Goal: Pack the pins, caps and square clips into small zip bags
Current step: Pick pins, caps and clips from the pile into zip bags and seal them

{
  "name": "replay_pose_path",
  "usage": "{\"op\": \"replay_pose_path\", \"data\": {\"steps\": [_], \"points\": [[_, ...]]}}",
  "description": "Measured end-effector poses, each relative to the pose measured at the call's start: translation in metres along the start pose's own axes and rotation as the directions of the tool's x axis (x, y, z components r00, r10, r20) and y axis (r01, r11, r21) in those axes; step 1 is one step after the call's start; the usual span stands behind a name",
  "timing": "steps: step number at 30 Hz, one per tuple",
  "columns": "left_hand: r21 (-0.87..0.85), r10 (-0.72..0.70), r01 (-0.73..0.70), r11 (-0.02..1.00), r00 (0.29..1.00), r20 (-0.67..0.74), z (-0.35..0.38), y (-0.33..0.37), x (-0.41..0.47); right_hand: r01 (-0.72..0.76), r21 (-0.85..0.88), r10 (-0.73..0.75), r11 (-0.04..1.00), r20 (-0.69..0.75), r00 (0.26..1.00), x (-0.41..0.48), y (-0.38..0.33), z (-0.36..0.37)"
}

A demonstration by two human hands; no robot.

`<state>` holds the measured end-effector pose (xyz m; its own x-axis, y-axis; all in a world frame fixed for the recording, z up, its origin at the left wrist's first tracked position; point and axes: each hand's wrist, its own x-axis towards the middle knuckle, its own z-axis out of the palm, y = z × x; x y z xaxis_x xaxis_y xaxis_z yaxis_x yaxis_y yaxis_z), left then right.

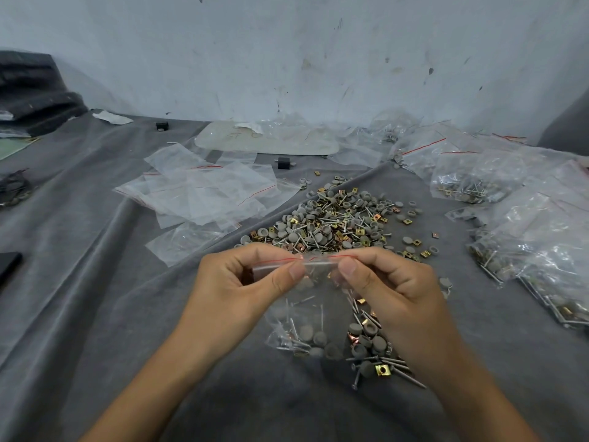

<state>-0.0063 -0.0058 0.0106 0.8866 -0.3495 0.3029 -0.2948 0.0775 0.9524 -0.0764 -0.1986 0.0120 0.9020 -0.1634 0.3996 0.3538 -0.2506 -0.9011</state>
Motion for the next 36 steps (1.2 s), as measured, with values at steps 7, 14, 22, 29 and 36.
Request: {"op": "replay_pose_path", "data": {"steps": [7,14,22,29,36], "points": [[0.089,0.06,-0.062,0.994,0.998,0.032,-0.002,0.001,-0.001,0.008,-0.068,-0.009,0.998,-0.013,1.0,0.0,-0.003,-0.007],[0.123,0.063,-0.056,0.991,0.996,-0.056,-0.011,-0.005,0.002,-0.046,-0.014,0.046,0.999,0.047,0.998,0.002,0.006,-0.014],[0.128,0.097,-0.081,0.988,0.988,-0.122,-0.008,-0.016,0.004,-0.059,-0.061,0.069,0.996,0.176,0.982,0.002,0.013,-0.014],[0.279,-0.002,0.039,0.96,0.991,-0.133,-0.04,-0.041,0.025,-0.083,0.153,0.126,0.985,-0.3,0.946,0.014,0.0,-0.073],[0.257,-0.072,0.089,0.962,0.995,-0.074,-0.048,-0.06,0.038,-0.229,0.281,0.362,0.932,-0.754,0.548,0.007,0.019,-0.162]]}}
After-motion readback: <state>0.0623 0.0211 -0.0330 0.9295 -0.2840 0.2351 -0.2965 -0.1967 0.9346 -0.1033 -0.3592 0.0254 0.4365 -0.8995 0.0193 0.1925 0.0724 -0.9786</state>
